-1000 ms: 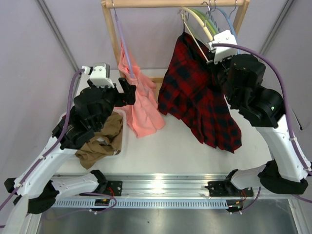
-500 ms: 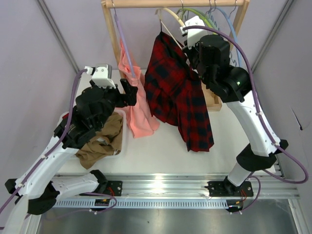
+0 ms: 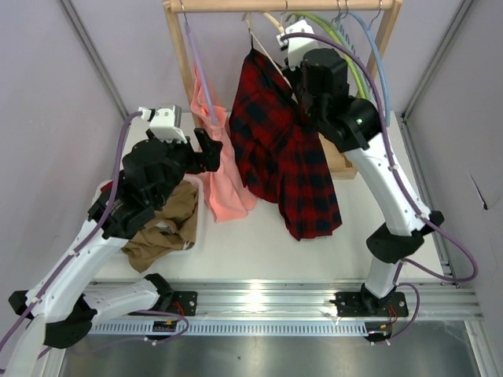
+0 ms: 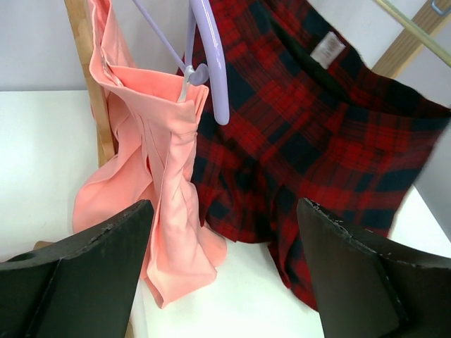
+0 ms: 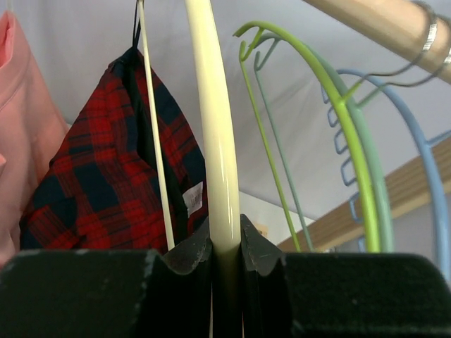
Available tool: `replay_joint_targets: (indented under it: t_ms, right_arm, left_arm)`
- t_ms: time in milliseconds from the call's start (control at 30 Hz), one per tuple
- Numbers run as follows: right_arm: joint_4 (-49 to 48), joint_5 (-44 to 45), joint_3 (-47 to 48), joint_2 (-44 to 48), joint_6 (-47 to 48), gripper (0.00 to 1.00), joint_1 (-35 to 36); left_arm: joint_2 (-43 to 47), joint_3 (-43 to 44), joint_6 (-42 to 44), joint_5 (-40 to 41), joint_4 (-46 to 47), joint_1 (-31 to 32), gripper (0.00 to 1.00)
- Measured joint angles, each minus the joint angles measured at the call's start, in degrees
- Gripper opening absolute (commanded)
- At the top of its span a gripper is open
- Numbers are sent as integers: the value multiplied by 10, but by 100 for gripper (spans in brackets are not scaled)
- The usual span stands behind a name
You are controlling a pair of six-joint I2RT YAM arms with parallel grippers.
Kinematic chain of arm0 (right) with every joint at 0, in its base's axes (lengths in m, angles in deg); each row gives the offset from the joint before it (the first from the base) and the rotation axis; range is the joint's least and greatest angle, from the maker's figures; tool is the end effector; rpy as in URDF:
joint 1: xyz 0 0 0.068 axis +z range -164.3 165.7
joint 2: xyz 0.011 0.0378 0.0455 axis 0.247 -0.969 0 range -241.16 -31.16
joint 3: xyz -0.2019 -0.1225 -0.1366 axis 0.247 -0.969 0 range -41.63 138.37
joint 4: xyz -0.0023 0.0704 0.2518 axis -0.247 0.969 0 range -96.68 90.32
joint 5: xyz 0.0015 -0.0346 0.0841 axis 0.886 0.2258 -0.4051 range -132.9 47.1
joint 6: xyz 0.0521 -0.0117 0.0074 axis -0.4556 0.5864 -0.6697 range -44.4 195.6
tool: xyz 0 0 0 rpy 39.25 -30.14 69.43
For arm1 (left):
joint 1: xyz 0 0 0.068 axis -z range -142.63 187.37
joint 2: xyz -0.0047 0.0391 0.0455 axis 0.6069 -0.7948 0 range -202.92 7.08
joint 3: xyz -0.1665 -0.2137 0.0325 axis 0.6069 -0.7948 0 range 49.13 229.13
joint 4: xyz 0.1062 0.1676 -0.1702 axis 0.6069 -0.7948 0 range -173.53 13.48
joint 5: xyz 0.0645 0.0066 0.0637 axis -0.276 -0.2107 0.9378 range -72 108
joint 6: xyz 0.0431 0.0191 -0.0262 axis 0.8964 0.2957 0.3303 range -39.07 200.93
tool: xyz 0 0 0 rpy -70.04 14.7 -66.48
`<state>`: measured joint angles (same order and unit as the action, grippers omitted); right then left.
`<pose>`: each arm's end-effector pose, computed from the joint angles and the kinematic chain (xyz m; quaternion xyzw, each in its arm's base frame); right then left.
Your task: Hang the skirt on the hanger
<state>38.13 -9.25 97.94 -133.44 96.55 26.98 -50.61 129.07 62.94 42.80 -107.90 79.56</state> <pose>0.2666 0.2078 0.5541 -0.2085 0.7149 -0.1030 0.6595 0.1492 -0.1150 0.4681 0.0196 0.7560 -0.1762 0.6301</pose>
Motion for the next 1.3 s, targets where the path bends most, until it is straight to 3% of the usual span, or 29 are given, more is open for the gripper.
replay_joint_targets:
  t_ms: [467, 733, 1300]
  right_arm:
    - [-87, -12, 9, -85, -14, 0, -21]
    - [-114, 28, 61, -144, 13, 0, -7]
    - [-172, 54, 75, -203, 2, 0, 16]
  left_arm:
    - [28, -26, 0, -28, 5, -9, 89]
    - [30, -43, 0, -44, 8, -12, 89]
    - [55, -83, 14, -61, 16, -35, 90]
